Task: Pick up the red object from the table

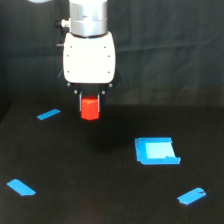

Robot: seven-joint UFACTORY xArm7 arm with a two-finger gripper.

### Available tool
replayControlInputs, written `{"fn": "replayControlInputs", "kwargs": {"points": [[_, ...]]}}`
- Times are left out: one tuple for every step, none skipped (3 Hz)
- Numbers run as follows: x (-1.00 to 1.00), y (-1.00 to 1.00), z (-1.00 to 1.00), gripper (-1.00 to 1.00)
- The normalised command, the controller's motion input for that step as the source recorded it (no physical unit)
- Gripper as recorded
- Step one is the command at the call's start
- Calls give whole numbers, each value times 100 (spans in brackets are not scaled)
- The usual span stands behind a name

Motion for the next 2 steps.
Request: {"fn": "replayControlInputs", "kwargs": {"points": [[5, 11, 21, -100], [13, 8, 11, -100]]}}
